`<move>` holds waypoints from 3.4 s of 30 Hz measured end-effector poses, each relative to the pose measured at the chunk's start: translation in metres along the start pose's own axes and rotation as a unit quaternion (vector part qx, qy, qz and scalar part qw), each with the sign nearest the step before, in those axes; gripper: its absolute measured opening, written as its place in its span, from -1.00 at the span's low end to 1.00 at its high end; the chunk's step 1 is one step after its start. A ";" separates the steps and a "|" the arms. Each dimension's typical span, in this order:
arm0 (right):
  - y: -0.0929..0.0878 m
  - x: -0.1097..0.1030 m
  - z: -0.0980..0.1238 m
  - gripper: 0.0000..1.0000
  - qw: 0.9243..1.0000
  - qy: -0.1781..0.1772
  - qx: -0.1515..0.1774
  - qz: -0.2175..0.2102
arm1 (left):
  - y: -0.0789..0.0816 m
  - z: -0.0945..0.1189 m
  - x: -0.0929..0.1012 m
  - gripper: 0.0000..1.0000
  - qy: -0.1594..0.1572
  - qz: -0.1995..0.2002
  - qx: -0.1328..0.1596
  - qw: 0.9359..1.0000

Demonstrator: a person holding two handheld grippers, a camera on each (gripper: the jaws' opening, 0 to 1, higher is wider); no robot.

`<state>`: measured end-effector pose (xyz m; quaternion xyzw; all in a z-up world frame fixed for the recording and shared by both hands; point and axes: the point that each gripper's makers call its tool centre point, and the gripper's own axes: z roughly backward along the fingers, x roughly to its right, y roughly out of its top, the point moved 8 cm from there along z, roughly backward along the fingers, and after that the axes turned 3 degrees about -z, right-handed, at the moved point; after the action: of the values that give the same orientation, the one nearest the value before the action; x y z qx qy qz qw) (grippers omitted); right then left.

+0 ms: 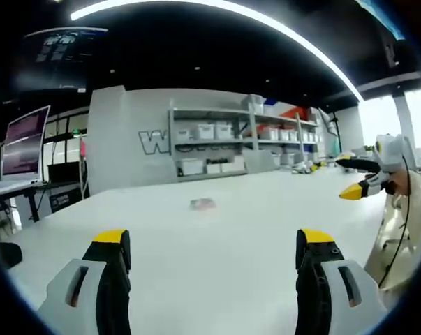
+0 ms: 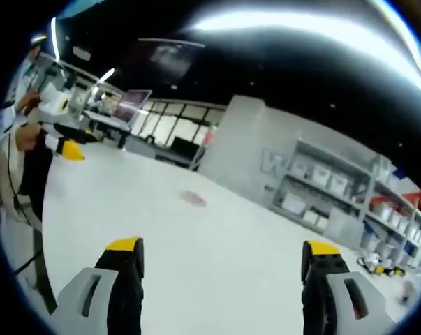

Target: Open the resealable bag by pulling the two sides of the seal apart until the entire bag opening is separated and visibly accessible.

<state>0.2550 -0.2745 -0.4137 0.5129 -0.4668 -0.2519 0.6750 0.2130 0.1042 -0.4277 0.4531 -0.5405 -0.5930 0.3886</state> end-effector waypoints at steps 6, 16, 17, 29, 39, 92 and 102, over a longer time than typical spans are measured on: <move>0.000 0.003 -0.003 0.86 1.000 0.001 -0.004 0.007 | 0.001 -0.001 0.001 0.95 -0.003 -0.002 0.000 1.000; 0.000 0.002 -0.007 0.82 1.000 0.010 -0.007 0.015 | 0.002 0.000 0.001 0.95 -0.003 -0.003 0.001 1.000; -0.001 0.002 -0.008 0.82 1.000 0.010 -0.008 0.016 | 0.002 0.000 0.001 0.95 -0.003 -0.002 0.001 1.000; -0.001 0.001 -0.013 0.80 1.000 0.016 -0.008 0.023 | 0.001 0.001 0.001 0.95 -0.001 -0.003 0.000 1.000; -0.002 0.001 -0.021 0.79 0.999 0.022 -0.010 0.028 | 0.000 0.002 0.000 0.94 0.000 -0.003 -0.003 1.000; -0.002 0.004 -0.053 0.72 0.999 0.022 0.015 -0.026 | -0.003 0.003 -0.001 0.94 -0.001 -0.003 -0.011 1.000; -0.004 0.002 -0.060 0.70 0.999 0.030 0.009 -0.023 | -0.002 0.002 -0.001 0.93 -0.001 -0.004 -0.010 1.000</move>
<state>0.3102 -0.2505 -0.4188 0.5369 -0.4365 -0.2475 0.6782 0.2112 0.1061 -0.4293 0.4502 -0.5331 -0.6006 0.3902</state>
